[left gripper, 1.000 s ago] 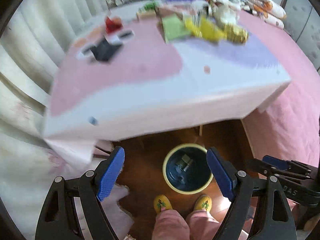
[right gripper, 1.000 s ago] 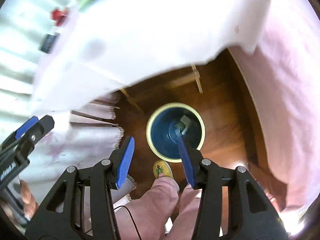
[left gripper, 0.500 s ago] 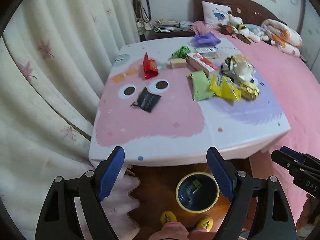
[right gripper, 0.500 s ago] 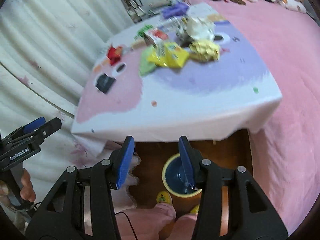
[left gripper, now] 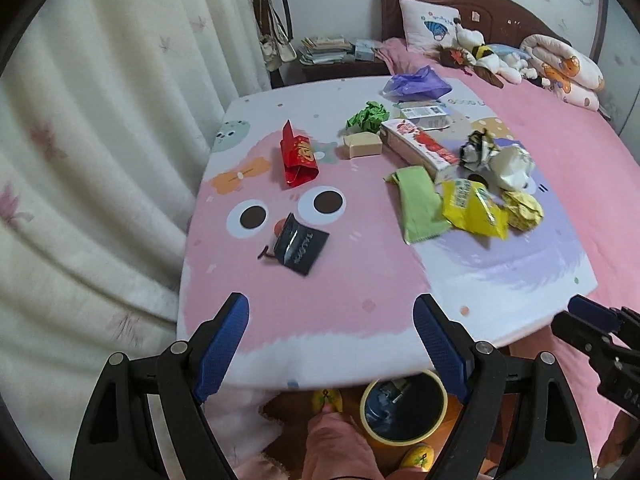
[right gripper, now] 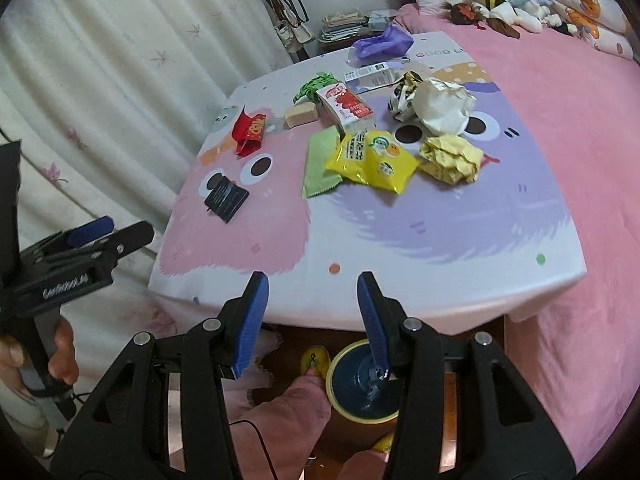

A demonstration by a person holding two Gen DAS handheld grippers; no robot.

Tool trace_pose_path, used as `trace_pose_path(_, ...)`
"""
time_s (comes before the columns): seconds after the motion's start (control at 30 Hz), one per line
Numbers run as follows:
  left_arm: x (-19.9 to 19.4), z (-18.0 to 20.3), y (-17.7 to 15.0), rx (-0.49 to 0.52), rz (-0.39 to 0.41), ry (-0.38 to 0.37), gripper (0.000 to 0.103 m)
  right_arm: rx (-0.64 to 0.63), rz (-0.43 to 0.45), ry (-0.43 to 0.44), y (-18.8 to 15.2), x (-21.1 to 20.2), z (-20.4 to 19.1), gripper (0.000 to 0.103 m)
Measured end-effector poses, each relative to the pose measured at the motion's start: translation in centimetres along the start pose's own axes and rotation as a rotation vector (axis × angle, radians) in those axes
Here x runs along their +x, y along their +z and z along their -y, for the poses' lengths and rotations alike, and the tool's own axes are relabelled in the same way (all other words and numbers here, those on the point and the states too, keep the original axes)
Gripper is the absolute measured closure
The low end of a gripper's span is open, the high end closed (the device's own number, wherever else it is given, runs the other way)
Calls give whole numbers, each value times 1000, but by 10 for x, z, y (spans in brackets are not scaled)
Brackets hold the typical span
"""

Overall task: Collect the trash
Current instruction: 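Grasp the black TALOPN card with the left tool while the right tool grasps the red packet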

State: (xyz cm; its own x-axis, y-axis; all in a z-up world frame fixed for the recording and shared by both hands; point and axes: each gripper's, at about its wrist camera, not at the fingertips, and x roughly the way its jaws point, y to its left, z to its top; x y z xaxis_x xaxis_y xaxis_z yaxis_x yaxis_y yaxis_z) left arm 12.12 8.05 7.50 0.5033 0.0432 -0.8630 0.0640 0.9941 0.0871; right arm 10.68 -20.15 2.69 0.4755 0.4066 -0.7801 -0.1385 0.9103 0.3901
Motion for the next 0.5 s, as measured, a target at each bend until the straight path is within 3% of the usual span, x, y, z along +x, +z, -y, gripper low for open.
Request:
trace_pose_path(0.3, 118, -48, 55, 45, -164, -73, 17, 109, -33, -60, 43, 77, -15, 60)
trace_pose_path(0.5, 193, -64, 60, 74, -320, -146, 18, 203, -82, -82, 55, 133, -31, 60)
